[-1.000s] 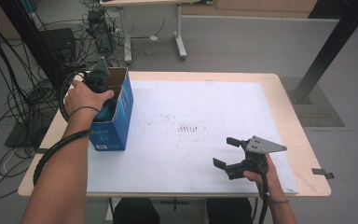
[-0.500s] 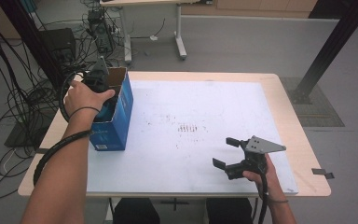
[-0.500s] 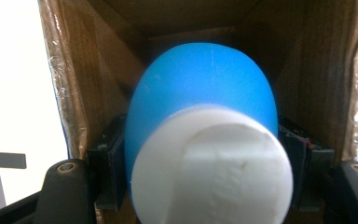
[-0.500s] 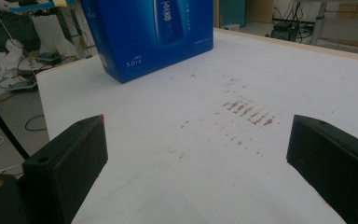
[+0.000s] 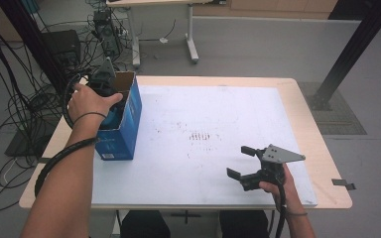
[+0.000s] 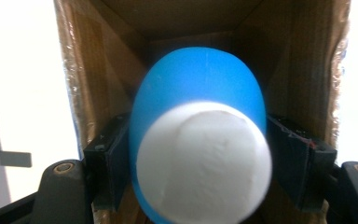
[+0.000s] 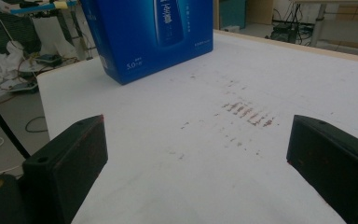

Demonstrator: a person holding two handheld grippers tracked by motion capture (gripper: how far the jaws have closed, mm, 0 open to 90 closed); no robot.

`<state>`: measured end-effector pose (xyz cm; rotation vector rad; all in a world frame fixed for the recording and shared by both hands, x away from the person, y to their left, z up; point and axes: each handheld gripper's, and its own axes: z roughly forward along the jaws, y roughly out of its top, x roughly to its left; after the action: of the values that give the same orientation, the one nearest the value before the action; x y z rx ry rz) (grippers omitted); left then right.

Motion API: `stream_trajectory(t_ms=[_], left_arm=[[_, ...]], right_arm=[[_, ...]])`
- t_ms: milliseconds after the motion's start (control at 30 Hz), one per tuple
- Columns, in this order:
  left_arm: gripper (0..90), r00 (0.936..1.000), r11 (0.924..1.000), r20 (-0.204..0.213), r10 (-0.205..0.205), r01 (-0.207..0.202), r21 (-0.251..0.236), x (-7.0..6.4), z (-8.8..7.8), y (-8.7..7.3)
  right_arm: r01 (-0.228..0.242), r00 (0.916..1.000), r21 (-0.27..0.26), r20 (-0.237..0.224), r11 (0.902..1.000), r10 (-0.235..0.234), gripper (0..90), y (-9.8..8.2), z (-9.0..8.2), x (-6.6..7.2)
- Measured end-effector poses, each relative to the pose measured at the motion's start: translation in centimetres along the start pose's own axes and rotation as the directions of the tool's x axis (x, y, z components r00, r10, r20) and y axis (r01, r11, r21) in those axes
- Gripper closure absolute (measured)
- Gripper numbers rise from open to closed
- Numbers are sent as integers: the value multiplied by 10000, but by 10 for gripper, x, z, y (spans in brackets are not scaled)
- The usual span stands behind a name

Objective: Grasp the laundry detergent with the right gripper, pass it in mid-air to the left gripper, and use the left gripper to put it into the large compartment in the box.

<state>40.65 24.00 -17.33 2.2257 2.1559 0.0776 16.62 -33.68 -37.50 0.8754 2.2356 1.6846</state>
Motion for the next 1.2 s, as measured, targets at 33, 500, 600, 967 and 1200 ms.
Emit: stream_trajectory(t_ms=[33,500,600,967,1200], left_arm=[[285,10000,10000,-18,-47,47,-10,0,-2,0],[235,10000,9995,62,13,-11,-302,5,-43,-2],[191,9996,9991,-64,284,-286,-316,0,-54,0],[76,9956,9929,278,894,-869,-810,-2,-103,-1],[50,9856,9816,254,1674,-1642,-974,-16,-126,-5]], right_arm=[[16,10000,2,-2,10000,-16,46,0,0,0],[28,10000,-86,-81,10000,-29,46,-1,1,1],[44,9999,-97,-94,9999,-45,46,-1,1,1],[-42,10000,-88,-84,10000,42,45,-2,1,1],[3,9999,26,-122,10000,-3,45,0,3,0]])
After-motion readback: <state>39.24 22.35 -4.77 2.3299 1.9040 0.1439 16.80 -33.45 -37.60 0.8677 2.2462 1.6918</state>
